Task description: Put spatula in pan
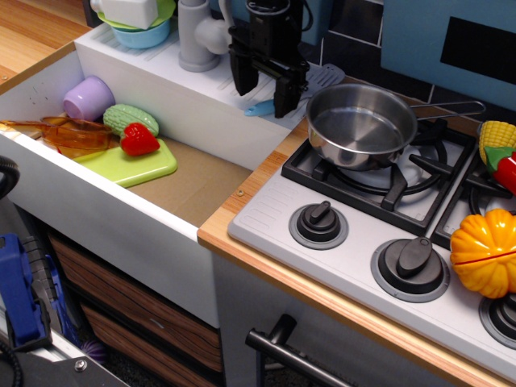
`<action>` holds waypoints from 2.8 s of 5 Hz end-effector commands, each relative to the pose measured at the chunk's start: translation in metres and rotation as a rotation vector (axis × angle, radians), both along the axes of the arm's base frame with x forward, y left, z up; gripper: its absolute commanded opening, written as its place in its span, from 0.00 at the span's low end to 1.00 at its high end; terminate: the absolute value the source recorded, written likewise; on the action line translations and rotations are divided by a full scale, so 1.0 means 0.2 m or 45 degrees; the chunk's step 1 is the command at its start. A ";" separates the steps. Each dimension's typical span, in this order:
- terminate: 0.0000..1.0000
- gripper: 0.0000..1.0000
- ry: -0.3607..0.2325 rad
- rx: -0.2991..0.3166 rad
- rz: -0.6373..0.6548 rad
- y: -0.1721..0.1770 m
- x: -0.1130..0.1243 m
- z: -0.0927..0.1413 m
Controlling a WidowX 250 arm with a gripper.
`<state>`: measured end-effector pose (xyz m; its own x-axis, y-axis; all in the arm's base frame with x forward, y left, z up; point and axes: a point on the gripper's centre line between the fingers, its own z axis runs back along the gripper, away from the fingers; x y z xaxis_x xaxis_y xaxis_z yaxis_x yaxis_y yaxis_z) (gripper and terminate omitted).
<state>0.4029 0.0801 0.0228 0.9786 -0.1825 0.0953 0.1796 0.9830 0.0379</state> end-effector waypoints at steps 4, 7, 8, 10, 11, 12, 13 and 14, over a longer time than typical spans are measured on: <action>0.00 0.00 0.013 0.025 0.113 0.06 0.05 0.16; 0.00 0.00 0.150 0.100 0.338 -0.01 -0.28 0.43; 0.00 0.00 0.141 0.129 0.395 -0.08 -0.35 0.52; 0.00 0.00 0.054 0.133 0.346 -0.36 -0.23 0.55; 0.00 0.00 0.008 0.114 0.312 -0.46 -0.19 0.52; 0.00 0.00 0.014 0.080 0.299 -0.52 -0.16 0.50; 0.00 0.00 -0.012 0.029 0.308 -0.52 -0.17 0.45; 0.00 1.00 -0.092 -0.037 0.275 -0.48 -0.19 0.40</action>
<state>0.3588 -0.0168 0.0723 0.9964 0.0312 0.0792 -0.0331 0.9992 0.0223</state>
